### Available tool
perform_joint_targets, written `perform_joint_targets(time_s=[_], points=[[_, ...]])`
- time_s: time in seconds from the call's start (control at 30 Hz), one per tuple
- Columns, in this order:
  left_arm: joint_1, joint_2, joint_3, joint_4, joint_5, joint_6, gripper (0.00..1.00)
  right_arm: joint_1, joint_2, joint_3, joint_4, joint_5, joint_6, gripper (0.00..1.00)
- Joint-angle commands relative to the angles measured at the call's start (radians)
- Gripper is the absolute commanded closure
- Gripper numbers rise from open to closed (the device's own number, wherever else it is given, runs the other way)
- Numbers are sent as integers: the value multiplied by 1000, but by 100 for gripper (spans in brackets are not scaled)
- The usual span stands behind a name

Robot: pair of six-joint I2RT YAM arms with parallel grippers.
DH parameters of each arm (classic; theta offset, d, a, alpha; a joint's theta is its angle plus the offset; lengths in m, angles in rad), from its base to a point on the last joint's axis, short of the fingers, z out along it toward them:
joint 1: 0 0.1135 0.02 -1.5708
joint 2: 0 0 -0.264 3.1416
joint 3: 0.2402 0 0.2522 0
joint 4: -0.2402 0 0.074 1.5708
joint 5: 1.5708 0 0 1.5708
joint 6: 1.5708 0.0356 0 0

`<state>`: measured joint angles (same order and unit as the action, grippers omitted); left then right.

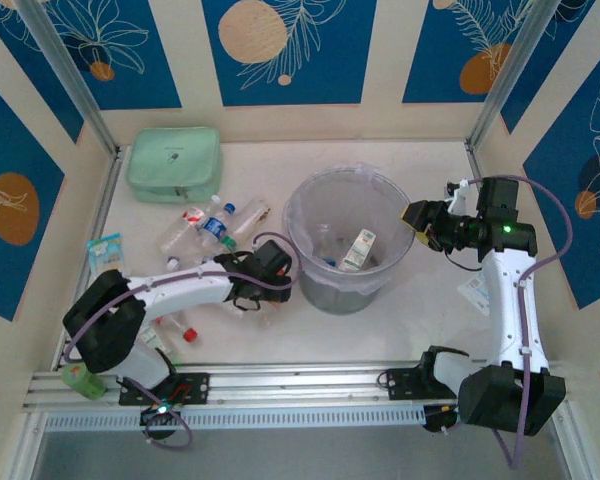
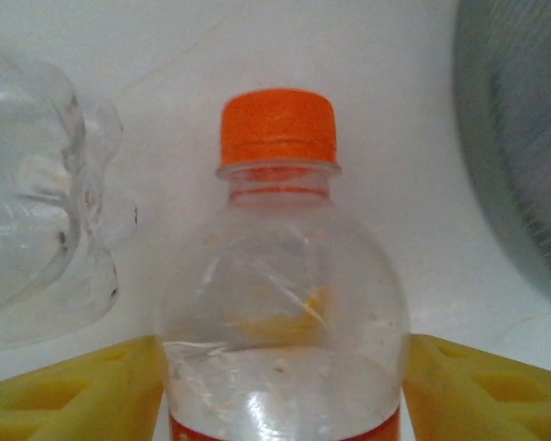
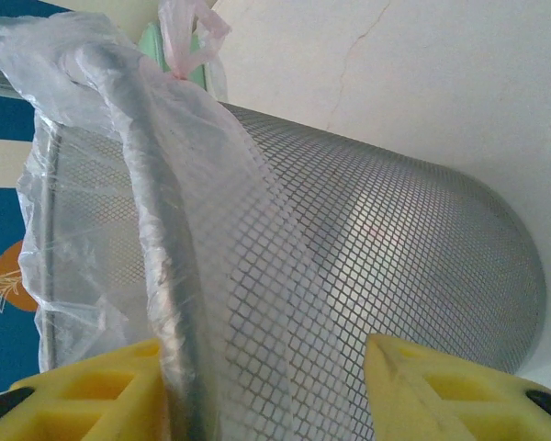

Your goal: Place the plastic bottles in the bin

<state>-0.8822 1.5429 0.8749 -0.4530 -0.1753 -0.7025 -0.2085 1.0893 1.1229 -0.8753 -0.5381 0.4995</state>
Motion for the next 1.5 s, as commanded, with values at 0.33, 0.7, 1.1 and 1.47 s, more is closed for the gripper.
perform_joint_targets(time_s=[0.33,0.7,1.1,1.47], points=[[-6,-46,10,-90,13,22,45,9,-12,-2,-5,-8,9,47],[21,-262,124,-275,-118,82,51,12,-22,11,6,-5,27,48],[29,-284,626,-439,-343,404,57,66,-5,43,8,13,45,48],[-58,-19,976,-236,20,498,71,83,-22,64,-17,62,47,48]])
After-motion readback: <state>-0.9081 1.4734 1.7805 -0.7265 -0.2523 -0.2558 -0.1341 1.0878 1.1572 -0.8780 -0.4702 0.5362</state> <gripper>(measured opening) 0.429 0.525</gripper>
